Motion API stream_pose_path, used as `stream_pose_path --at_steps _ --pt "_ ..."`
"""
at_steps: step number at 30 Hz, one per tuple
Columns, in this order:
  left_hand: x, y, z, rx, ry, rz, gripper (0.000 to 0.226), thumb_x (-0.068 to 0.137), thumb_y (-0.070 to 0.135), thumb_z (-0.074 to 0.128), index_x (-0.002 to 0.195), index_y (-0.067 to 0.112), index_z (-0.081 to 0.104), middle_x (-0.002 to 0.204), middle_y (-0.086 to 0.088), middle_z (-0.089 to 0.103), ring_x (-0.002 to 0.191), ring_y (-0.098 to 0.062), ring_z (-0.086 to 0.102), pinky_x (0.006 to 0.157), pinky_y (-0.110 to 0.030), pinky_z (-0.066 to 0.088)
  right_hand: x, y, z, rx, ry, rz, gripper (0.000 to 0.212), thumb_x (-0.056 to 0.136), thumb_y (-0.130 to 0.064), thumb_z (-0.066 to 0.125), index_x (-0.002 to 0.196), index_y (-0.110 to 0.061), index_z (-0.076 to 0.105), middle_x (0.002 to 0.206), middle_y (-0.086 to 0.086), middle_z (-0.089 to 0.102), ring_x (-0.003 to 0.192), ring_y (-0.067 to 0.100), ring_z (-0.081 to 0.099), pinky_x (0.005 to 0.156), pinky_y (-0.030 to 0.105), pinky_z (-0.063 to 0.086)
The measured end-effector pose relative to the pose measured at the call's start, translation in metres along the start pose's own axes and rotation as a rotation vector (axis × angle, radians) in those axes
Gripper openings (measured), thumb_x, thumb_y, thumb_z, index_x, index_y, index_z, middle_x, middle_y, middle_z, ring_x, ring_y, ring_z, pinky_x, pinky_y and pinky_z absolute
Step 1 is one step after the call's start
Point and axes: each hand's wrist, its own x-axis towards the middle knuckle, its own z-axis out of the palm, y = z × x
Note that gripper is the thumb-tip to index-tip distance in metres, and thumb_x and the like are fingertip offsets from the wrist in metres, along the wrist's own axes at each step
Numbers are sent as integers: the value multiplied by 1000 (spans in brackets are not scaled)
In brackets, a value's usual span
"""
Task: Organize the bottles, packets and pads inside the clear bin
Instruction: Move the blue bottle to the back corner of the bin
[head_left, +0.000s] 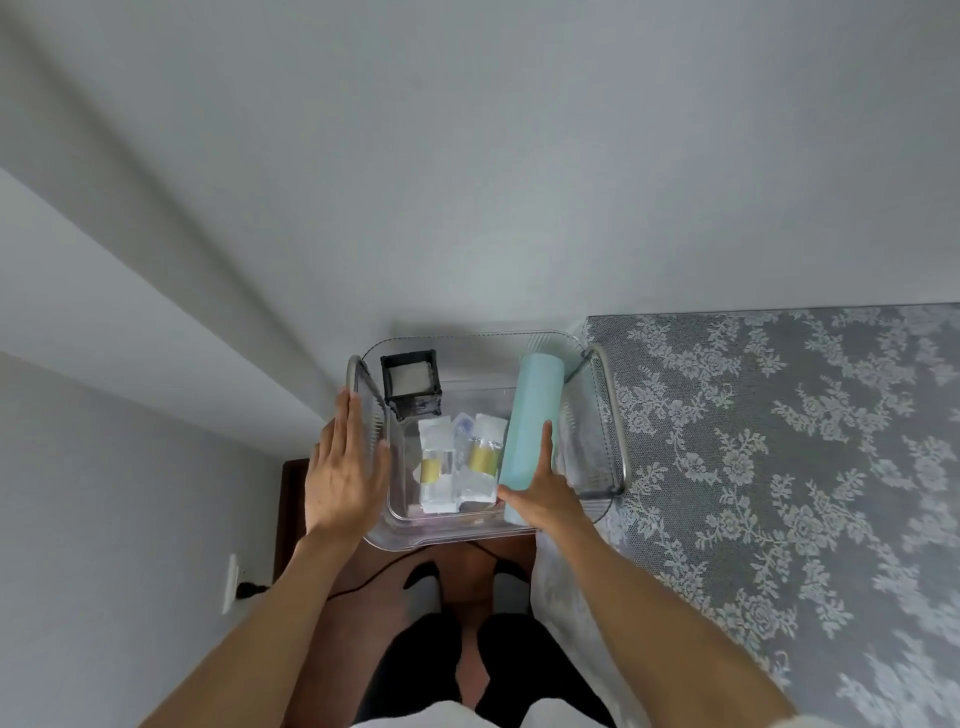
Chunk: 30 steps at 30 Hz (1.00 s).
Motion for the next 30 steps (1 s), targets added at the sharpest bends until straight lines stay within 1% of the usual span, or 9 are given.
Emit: stream_pose_path --at_steps 5,9,11,14,18,21,25,28,30 --pt "-2 1 -1 -6 -2 12 67 98 38 37 155 11 14 160 -14 22 135 -37 40 105 -51 40 -8 -3 -4 6 -1 9 124 82 -45 69 133 -53 -43 108 16 68 75 31 69 73 45 60" --pt "-4 0 -3 -14 -12 13 67 99 41 34 155 15 9 161 -13 18 136 -36 39 106 -50 39 -20 -8 -15 -35 17 24 120 77 -56 65 136 -52 -39 99 8 68 77 29 69 75 43 60" --pt "-4 1 -5 -16 -17 28 66 100 41 33 156 17 6 162 -12 17 136 -35 40 104 -51 41 -25 -11 -25 -52 4 21 115 74 -61 59 139 -52 -35 101 5 67 79 27 69 78 43 58" --pt "-4 2 -8 -27 -33 32 66 100 44 28 156 18 4 162 -11 14 136 -34 40 103 -51 42 -31 -18 -43 -70 -11 21 111 71 -64 56 146 -49 -25 112 5 67 83 25 68 78 41 58" --pt "-5 2 -11 -31 -45 27 67 99 46 27 156 19 3 162 -9 12 137 -33 39 104 -50 41 -34 -30 -69 -65 10 50 111 74 -62 63 155 -38 -9 133 12 58 105 32 63 83 37 53" --pt "-5 4 -13 -46 -56 26 67 99 46 27 156 20 2 163 -8 11 138 -32 38 105 -49 40 -35 -40 -92 -5 0 57 104 77 -54 69 157 -24 9 132 13 56 105 30 61 82 38 54" --pt "-5 5 -16 -53 -65 39 67 100 45 26 156 17 2 162 -9 8 137 -33 39 104 -49 41 -38 -55 -120 -58 57 57 87 77 -54 72 144 -12 36 128 13 57 112 30 59 82 34 52" --pt "-5 5 -17 -63 -72 33 68 100 47 24 156 17 1 162 -7 5 137 -34 39 105 -49 40 -39 -66 -136 -78 152 21 76 79 -52 72 135 -7 48 126 15 59 111 31 60 86 35 54" --pt "-5 6 -17 -63 -69 34 69 99 48 25 156 17 1 162 -7 7 137 -34 39 105 -49 41 -39 -72 -143 -70 242 -17 74 80 -48 71 137 -7 48 126 18 57 112 33 58 89 38 54"
